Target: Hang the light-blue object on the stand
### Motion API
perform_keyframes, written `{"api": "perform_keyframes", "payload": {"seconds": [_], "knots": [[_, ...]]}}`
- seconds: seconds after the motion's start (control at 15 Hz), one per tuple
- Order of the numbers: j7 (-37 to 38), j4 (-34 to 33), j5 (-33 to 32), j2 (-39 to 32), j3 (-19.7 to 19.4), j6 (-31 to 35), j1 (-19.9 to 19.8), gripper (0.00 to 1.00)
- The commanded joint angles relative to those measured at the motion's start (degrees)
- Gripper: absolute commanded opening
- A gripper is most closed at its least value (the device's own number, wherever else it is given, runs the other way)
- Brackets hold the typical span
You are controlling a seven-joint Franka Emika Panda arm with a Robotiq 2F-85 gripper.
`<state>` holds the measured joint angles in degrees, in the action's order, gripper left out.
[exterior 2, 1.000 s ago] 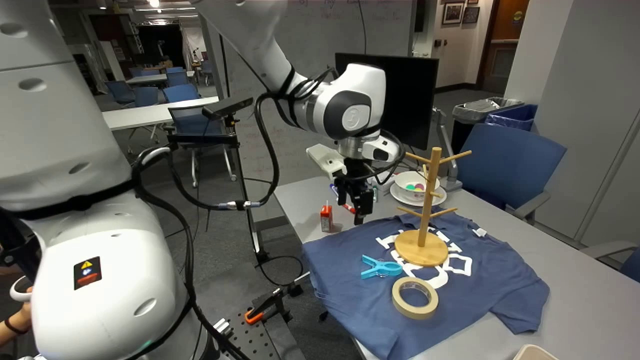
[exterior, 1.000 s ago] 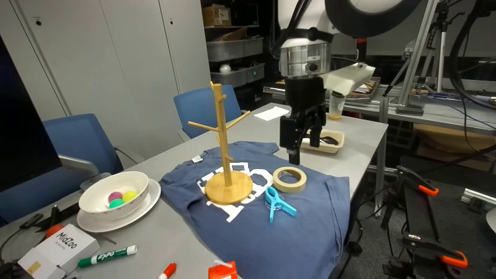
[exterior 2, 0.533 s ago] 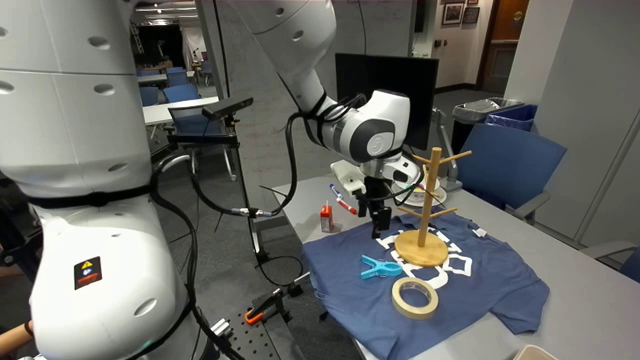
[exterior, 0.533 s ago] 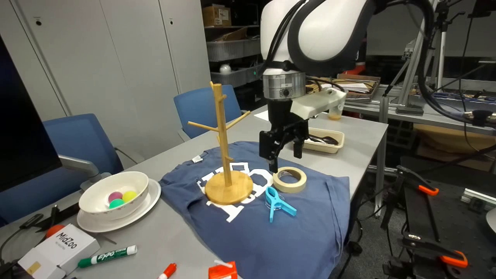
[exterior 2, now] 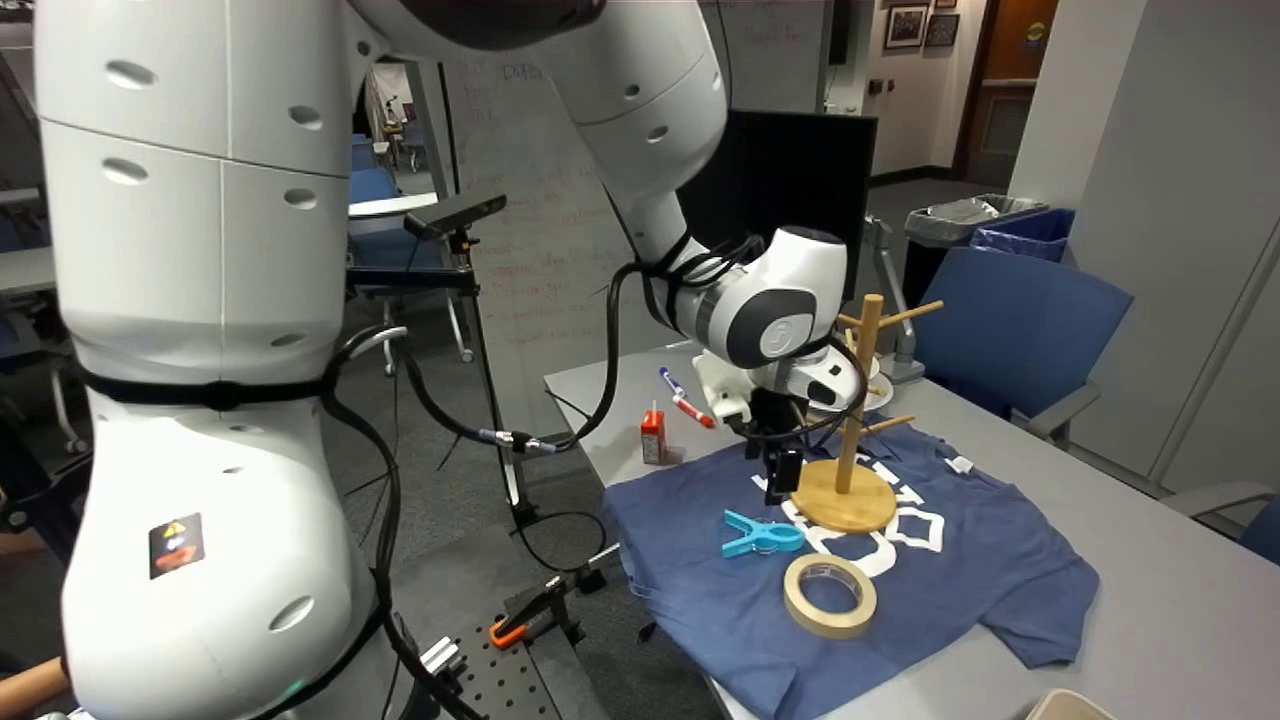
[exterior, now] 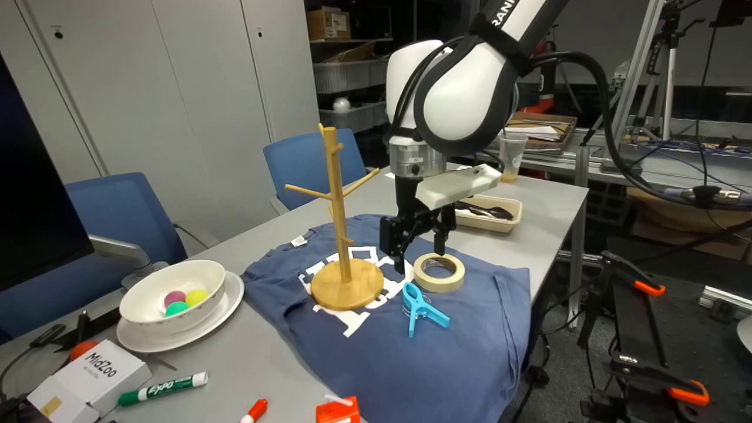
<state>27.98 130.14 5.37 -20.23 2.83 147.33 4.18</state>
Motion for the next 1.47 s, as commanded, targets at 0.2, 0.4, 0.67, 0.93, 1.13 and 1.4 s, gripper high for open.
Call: {"api": "perform_keyframes", "payload": {"seconds": [0.2,0.4,0.67,0.93,1.13,1.4], "knots": [[0.38,-3.85,3.22,-6.59,-1.23,1.88,1.82,1.00],[-0.46,-4.86,5.19,-8.58,-0.65,1.83,1.54,1.00],[-0.46,-6.78,6.08,-11.92,-0.95,0.54,1.83,1.00],[-0.67,-5.12,5.66,-10.95,-1.41,0.39,2.06,1.00],[-0.65,-5.12,5.64,-10.75,-1.45,0.39,2.06,1.00],[-0.19,-5.86,5.71,-12.30,-1.95,1.81,2.16,1.00]]}}
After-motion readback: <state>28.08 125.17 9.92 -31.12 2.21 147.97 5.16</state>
